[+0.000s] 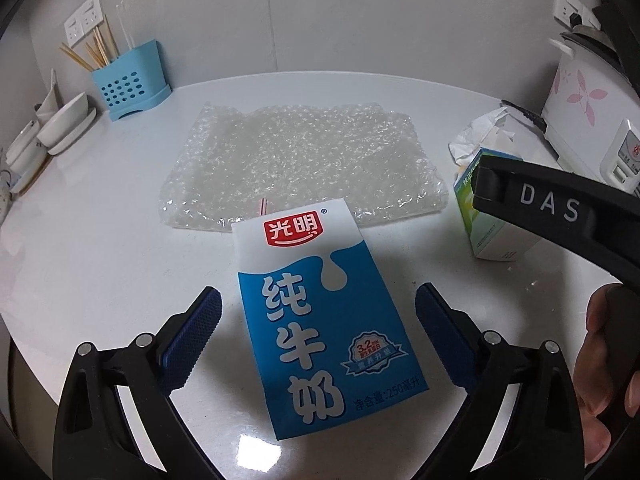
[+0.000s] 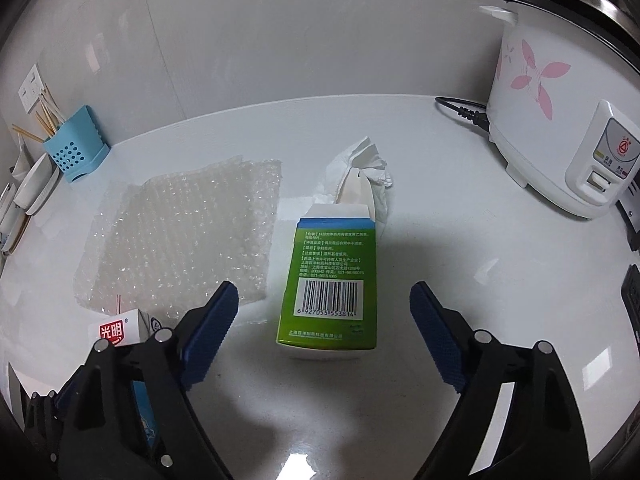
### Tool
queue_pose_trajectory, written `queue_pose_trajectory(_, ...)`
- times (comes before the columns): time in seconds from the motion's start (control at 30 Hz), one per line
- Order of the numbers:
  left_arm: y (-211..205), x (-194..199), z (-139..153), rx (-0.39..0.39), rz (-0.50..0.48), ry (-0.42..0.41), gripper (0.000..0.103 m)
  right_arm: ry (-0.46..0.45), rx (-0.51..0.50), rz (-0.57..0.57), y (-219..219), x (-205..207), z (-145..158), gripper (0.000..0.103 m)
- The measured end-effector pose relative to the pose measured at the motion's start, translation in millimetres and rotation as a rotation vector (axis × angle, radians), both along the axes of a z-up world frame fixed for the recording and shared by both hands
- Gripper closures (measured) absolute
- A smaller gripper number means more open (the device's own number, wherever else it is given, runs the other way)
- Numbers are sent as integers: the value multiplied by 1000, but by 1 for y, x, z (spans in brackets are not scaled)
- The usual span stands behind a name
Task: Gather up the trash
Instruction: 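Grasp the blue-and-white milk carton with the left tool while the right tool grasps the green box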
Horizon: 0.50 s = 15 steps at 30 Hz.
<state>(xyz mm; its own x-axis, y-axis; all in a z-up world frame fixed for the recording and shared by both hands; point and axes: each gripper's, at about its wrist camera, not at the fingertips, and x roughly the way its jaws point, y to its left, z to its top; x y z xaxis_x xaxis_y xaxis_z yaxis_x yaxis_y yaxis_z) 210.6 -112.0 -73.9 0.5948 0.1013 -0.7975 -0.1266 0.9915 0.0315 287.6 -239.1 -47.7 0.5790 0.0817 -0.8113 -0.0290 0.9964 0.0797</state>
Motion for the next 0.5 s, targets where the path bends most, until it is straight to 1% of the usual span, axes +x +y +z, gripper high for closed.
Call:
queue_pose_trajectory(0.03,0,1,-1,4,0,12,18,7,-6,-4,1,1,-2,23)
queue_pose_trajectory(0.07,1,1,-2,1,-1,24,21,12,-7,-7,0,2,-3,26)
queue_pose_trajectory(0.1,1,1,-3,-5,-5,35,26,18,-6,-11,0,3,-4,28)
queue_pose_trajectory(0.13,1,1,-5,-10,-9,49,34,22,-4,-16,0,3,-5,29)
queue_pose_trajectory(0.23,4,-2,-6,-25,-13,53,37,33,-6,-27,-2,5,-7,32)
queue_pose_trajectory(0.3,7,-3,-6,-41,-16,50,38,46,-3,-28,-3,7,-9,36)
queue_pose_trajectory(0.33,8,-4,-5,-45,-18,49,38,53,-2,-31,-4,8,-11,41)
queue_pose_trajectory(0.4,9,-6,-4,-51,-24,47,39,67,5,-41,-7,10,-13,57)
queue_pose_trajectory(0.5,11,-10,-1,-44,-28,35,39,63,8,-65,-13,8,-14,58)
